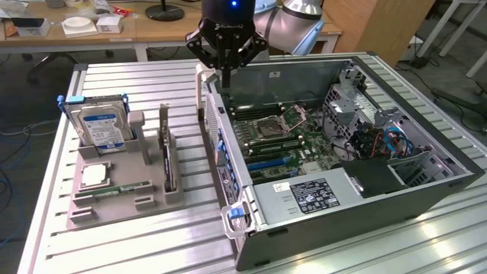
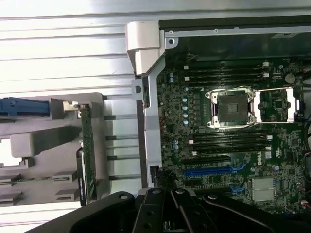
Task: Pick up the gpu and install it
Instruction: 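Reach for the gpu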
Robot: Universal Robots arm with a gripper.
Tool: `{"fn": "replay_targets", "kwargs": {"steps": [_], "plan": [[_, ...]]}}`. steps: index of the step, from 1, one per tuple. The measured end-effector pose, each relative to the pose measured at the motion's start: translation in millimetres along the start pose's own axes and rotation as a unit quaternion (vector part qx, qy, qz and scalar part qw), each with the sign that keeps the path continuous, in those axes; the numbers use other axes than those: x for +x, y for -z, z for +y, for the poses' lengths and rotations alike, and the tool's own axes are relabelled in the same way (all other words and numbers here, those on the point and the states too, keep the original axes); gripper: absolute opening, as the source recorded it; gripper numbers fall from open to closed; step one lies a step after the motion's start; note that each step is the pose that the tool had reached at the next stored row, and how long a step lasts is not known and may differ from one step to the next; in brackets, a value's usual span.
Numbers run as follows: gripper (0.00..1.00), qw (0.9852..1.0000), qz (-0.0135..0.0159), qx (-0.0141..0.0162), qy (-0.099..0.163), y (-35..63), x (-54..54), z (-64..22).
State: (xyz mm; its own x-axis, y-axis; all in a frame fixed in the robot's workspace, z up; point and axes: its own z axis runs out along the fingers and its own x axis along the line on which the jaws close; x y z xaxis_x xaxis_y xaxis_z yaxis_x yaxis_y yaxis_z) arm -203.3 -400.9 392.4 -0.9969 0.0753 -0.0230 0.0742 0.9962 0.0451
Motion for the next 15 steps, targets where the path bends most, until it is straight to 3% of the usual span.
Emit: {"fn": "replay_targets", "kwargs": {"steps": [15], "plan": [[0.1, 1.0, 0.0004, 0.0, 0.0, 0.2, 20.3, -2.1]]}}
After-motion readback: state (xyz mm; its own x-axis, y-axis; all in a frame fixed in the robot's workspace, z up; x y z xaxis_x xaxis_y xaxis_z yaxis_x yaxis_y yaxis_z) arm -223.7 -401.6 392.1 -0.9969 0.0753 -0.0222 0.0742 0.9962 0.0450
